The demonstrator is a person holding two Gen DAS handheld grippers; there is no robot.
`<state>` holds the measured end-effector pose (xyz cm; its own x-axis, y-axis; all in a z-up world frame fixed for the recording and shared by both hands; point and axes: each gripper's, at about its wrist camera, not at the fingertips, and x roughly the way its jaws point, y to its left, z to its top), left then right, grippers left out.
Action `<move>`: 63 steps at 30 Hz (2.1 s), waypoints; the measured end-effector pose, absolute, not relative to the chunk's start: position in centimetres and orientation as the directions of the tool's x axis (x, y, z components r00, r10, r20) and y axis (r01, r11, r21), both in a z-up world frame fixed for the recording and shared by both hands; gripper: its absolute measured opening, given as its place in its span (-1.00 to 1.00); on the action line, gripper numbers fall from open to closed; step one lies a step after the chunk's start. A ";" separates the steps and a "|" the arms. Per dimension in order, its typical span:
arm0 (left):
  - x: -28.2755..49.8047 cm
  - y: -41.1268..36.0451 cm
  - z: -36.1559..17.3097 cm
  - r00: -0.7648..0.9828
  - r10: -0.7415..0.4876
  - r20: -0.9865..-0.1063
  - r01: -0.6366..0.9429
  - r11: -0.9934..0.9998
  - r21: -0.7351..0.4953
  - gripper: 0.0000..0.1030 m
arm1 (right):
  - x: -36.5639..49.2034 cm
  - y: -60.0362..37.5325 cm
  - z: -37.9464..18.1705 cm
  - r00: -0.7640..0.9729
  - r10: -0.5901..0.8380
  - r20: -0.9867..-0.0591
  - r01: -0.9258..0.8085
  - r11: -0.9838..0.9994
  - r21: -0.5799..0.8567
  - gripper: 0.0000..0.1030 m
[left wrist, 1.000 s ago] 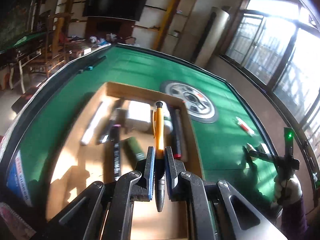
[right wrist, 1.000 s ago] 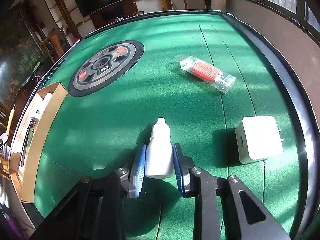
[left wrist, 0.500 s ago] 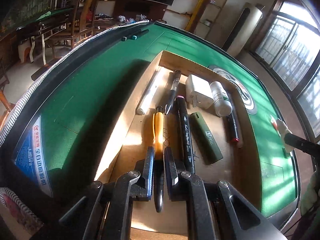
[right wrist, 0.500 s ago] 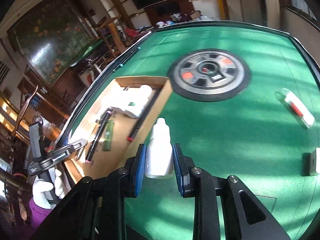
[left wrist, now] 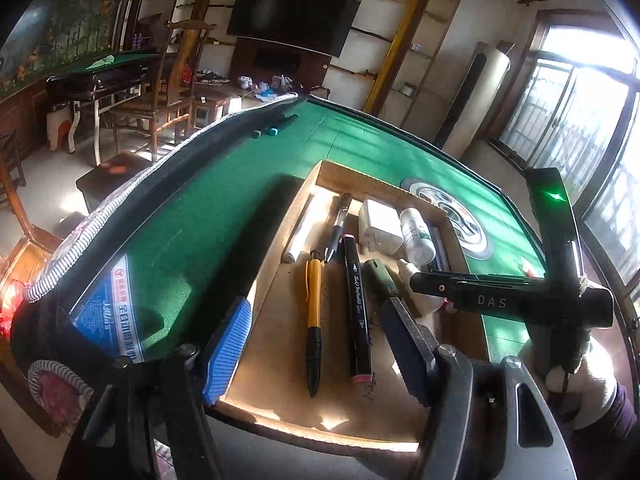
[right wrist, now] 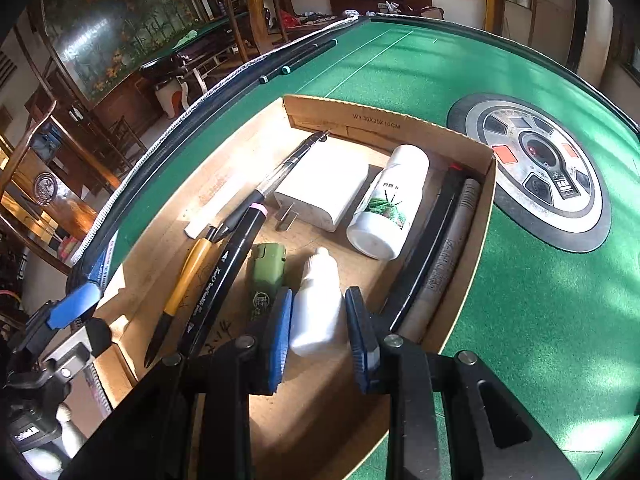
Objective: Organize rigid objects
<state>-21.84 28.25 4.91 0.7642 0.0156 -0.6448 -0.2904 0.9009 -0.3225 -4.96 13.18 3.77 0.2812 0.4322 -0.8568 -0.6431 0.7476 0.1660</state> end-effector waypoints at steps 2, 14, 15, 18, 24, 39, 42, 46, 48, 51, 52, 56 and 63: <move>-22.0 28.5 5.0 0.771 0.006 -0.637 -0.286 0.897 -0.338 0.38 | -5.2 12.6 4.3 0.275 0.461 -0.844 -0.643 0.740 0.195 -0.42; -21.3 23.7 7.6 0.811 -0.156 -0.564 -0.074 0.928 -0.364 0.40 | 0.0 -8.2 9.7 0.579 0.305 -0.757 -0.341 0.933 0.115 0.11; -21.1 22.8 7.9 0.806 -0.168 -0.567 -0.055 0.934 -0.354 0.40 | 1.5 -10.8 9.5 0.590 0.262 -0.764 -0.278 0.954 0.112 0.11; -20.6 20.2 8.4 0.795 -0.199 -0.572 0.003 0.946 -0.325 0.41 | 5.8 -16.6 8.8 0.609 0.097 -0.787 -0.121 0.992 0.029 0.11; -19.8 16.5 8.5 0.760 -0.172 -0.626 0.016 0.969 -0.247 0.42 | 11.0 -23.0 7.4 0.560 0.105 -0.822 0.030 0.989 0.147 0.11; -18.9 15.3 7.4 0.691 0.033 -0.722 -0.107 0.993 -0.056 0.43 | 14.4 -21.0 6.0 0.521 0.087 -0.849 -0.008 0.995 0.097 0.15; -18.9 15.4 7.2 0.682 0.039 -0.730 -0.113 0.992 -0.053 0.43 | 16.2 -20.6 4.8 0.456 0.102 -0.884 -0.002 0.994 0.114 0.19; -18.8 15.2 7.0 0.676 0.039 -0.736 -0.107 0.993 -0.045 0.43 | 16.6 -19.9 3.5 0.398 0.115 -0.910 -0.018 0.993 0.117 0.18; -18.6 15.2 6.9 0.673 0.037 -0.739 -0.106 0.993 -0.047 0.43 | 16.1 -19.3 3.5 0.403 0.118 -0.907 -0.050 0.993 0.107 0.17; -18.4 15.3 6.7 0.670 0.029 -0.742 -0.104 0.993 -0.055 0.43 | 15.4 -18.9 3.8 0.404 0.142 -0.904 -0.071 0.990 0.124 -0.24; -18.4 15.4 6.7 0.670 0.028 -0.742 -0.104 0.993 -0.057 0.43 | 15.2 -18.7 3.9 0.401 0.145 -0.904 -0.074 0.989 0.126 -0.33; -18.5 15.7 6.8 0.675 0.011 -0.738 -0.100 0.992 -0.077 0.43 | 13.2 -17.1 3.3 0.373 0.158 -0.914 -0.119 0.985 0.122 -0.38; -18.7 16.1 6.8 0.677 -0.025 -0.735 -0.093 0.989 -0.119 0.43 | 6.6 -12.6 3.3 0.333 0.224 -0.916 -0.296 0.947 0.124 -0.37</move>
<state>-18.65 16.05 6.79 0.6773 -0.0249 -0.7353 -0.0925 0.9886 -0.1187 6.61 -12.58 3.29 0.3327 0.2241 -0.9160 -0.2964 0.9470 0.1241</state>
